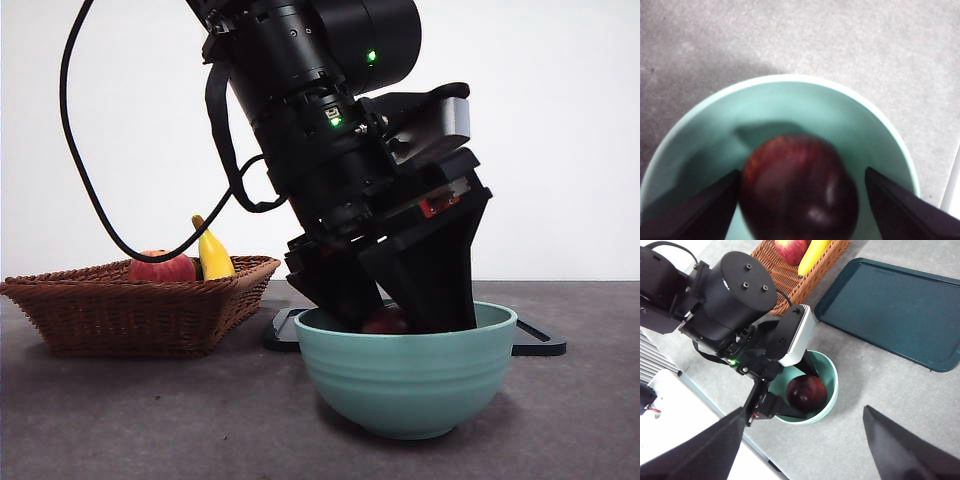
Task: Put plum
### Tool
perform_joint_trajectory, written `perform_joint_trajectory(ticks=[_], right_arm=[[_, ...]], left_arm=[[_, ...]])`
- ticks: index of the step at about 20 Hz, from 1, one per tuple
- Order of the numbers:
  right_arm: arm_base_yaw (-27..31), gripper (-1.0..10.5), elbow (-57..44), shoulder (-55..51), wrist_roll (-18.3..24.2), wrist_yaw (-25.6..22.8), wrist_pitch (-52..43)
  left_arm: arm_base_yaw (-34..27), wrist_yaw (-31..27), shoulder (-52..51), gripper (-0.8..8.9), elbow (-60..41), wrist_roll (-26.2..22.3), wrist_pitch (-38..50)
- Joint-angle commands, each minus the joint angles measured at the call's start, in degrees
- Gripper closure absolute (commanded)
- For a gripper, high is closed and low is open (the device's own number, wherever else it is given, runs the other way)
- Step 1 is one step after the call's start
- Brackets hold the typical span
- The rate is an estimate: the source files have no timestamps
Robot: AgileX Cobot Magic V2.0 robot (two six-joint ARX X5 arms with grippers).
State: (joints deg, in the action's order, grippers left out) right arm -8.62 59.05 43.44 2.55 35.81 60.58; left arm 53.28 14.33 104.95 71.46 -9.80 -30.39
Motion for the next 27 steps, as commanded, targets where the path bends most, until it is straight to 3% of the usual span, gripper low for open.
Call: perform_joint_trajectory(ticks=[1, 13, 22, 27], right_arm=[[-0.26, 5.7, 1.07, 0.31, -0.55, -0.04, -0.55], [-0.26, 5.7, 1.07, 0.28, -0.50, -0.04, -0.50], [-0.24, 5.7, 1.07, 0.31, -0.50, -0.44, -0.50], [-0.26, 5.7, 1.07, 0.31, -0.50, -1.70, -0.50]], left_arm=[[0.74, 0.04, 1.25, 4.07, 1.33, 0.33, -0.22], [-2.67, 0.04, -11.06, 4.08, 10.03, 1.86, -4.59], [-20.52, 1.11, -28.57, 4.08, 9.53, 4.17, -13.55], [-28.92, 10.64, -36.24, 4.08, 4.63, 3.41, -17.70]])
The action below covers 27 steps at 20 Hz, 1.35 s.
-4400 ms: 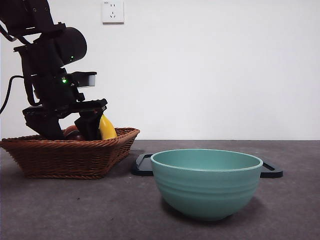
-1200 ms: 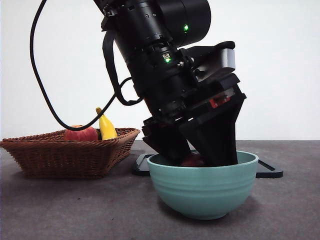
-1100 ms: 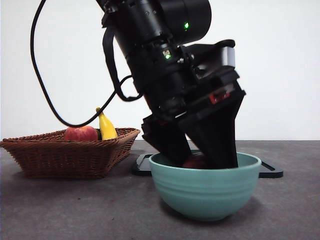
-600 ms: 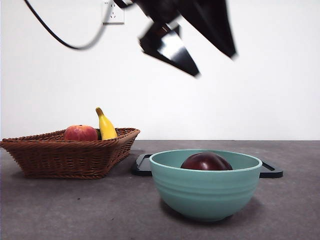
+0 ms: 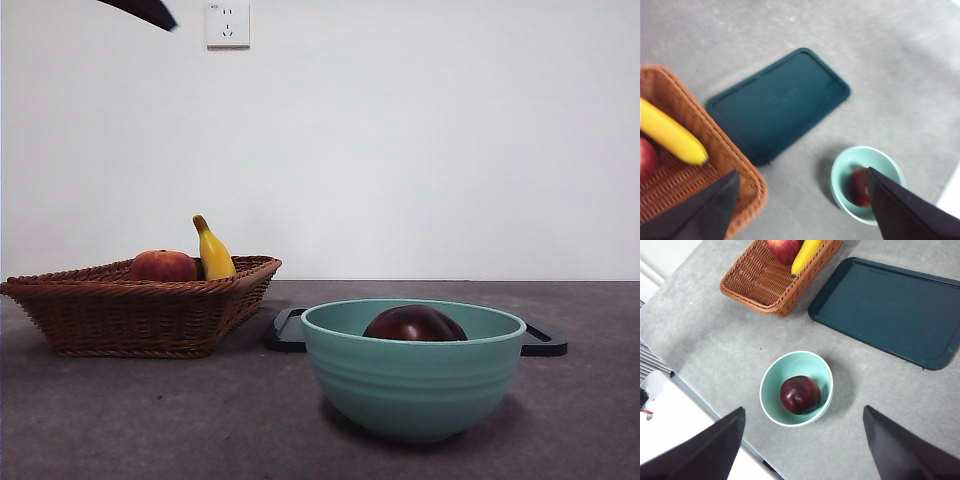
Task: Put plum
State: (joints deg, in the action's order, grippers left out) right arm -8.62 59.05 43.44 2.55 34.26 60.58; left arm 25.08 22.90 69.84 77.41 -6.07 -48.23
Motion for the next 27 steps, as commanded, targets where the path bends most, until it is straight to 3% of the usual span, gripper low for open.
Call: perform_joint_trajectory(ticks=[1, 8, 17, 20, 23, 27], right_arm=[[-0.26, 5.7, 1.07, 0.33, -0.48, -0.15, -0.50], [-0.26, 5.7, 1.07, 0.33, -0.55, -0.15, -0.44], [-0.81, 5.7, -0.33, 1.99, -1.09, 0.02, 2.54], [-2.49, 5.7, -5.20, 4.07, -3.48, -0.02, -0.20], [-5.05, 5.7, -12.33, 6.16, -9.14, -0.26, -10.01], [-10.10, 5.7, -17.44, 11.21, -12.74, -6.10, -19.71]], left_arm=[[-1.49, 3.06, -2.71, 4.08, -3.61, -0.33, 0.00], [-1.46, 13.16, -12.85, 4.08, -21.79, -0.31, -1.22], [-1.31, 14.67, -14.05, 4.09, -22.40, -0.42, -3.06], [-1.33, 14.67, -14.05, 4.09, -22.40, -0.37, -3.06], [-1.33, 14.67, -14.08, 4.09, -22.40, -0.37, -3.04], [-1.33, 14.67, -14.08, 4.09, -22.40, -0.37, -3.04]])
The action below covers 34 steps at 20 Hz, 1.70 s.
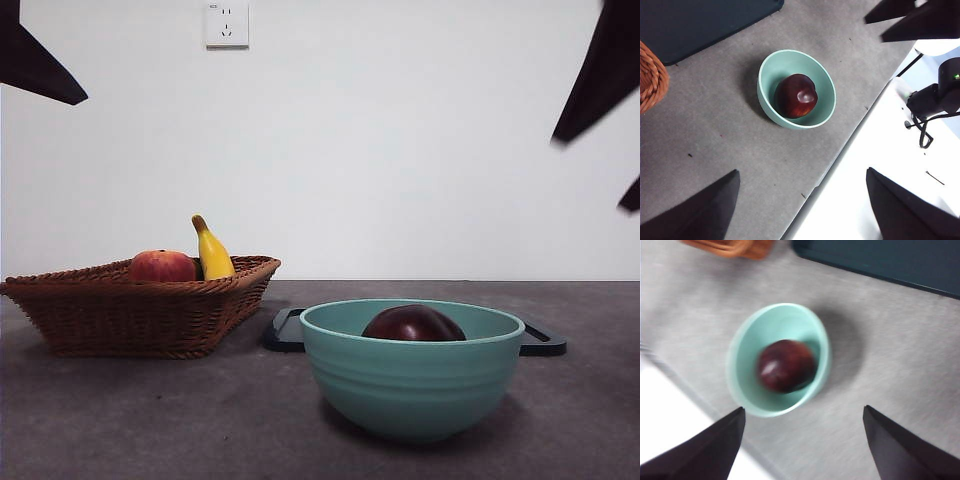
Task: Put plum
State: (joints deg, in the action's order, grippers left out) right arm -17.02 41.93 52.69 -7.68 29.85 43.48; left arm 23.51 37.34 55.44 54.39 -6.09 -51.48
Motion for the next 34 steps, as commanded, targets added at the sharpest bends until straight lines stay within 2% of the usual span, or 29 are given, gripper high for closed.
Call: perform_joint_trajectory(ticks=[1, 5, 9, 12, 16, 20, 23, 29, 34], right_arm=[[-3.08, 5.7, -0.74, 3.50, -2.91, -2.47, -4.52], [-8.31, 6.3, -0.79, 10.45, -4.09, -7.65, -10.60], [-12.22, 6.4, -0.79, 17.53, -4.98, -12.59, -15.72], [-13.70, 7.5, -0.79, 21.49, -5.27, -15.15, -19.19], [-14.67, 8.3, -0.79, 24.79, -5.44, -15.32, -21.51], [-15.17, 8.4, -0.79, 27.32, -5.40, -15.32, -22.10], [-15.17, 9.4, -0.72, 27.30, -5.44, -15.10, -23.28], [-15.12, 9.4, 1.60, 25.51, -6.62, -14.86, -23.74], [-13.79, 9.4, 9.75, 25.42, -6.43, -16.87, -20.06]], left_arm=[[0.24, 0.22, 0.33, 4.09, 0.61, -0.35, 0.24], [0.24, 0.22, 0.35, 4.09, 0.61, -0.35, 0.26], [0.24, 0.20, 0.35, 4.09, 0.61, -0.37, 0.26], [0.24, 0.20, 0.35, 4.09, 0.61, -0.37, 0.26], [0.24, 0.20, 0.35, 4.09, 0.61, -0.50, 0.33], [0.24, 0.20, 0.35, 4.09, 0.61, -0.50, 0.48], [0.24, 0.20, 0.35, 4.09, 0.61, -0.50, 0.46], [0.24, 0.20, 0.35, 4.09, 0.61, -0.57, 0.48], [0.24, 0.20, 0.35, 4.08, 0.61, -0.55, 0.46]])
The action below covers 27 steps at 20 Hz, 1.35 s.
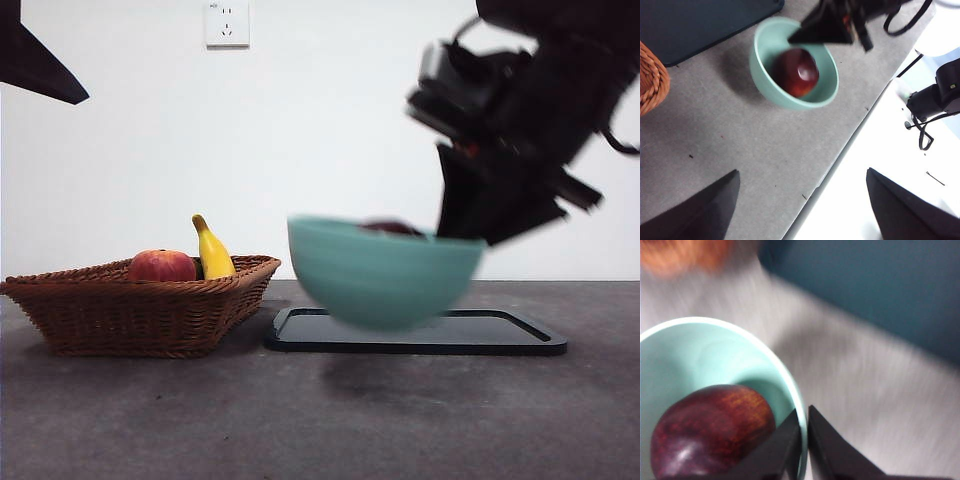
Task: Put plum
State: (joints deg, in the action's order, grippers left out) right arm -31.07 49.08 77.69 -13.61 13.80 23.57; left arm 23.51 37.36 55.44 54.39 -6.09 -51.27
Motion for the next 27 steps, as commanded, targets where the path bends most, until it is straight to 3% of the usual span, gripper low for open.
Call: perform_joint_trajectory(ticks=[1, 7, 12, 19, 27], right_arm=[[1.20, 9.4, 4.37, 0.81, -0.39, -0.85, 0.02], [8.31, 9.4, 19.17, 11.47, 3.34, -0.76, 4.22], [11.54, 9.4, 28.44, 22.62, 4.09, -0.33, 4.57], [13.00, 9.4, 29.68, 31.32, 5.05, -0.42, 1.68], [13.09, 9.4, 29.68, 33.53, 5.09, -1.66, 2.43]], left_arm=[[0.24, 0.17, 0.35, 4.08, 0.61, -0.55, 0.24], [0.24, 0.17, 0.35, 4.08, 0.61, -0.52, 0.22], [0.24, 0.17, 0.35, 4.08, 0.61, -0.55, 0.17], [0.24, 0.17, 0.35, 4.08, 0.61, -0.55, 0.17], [0.24, 0.17, 0.35, 4.08, 0.61, -0.55, 0.07]])
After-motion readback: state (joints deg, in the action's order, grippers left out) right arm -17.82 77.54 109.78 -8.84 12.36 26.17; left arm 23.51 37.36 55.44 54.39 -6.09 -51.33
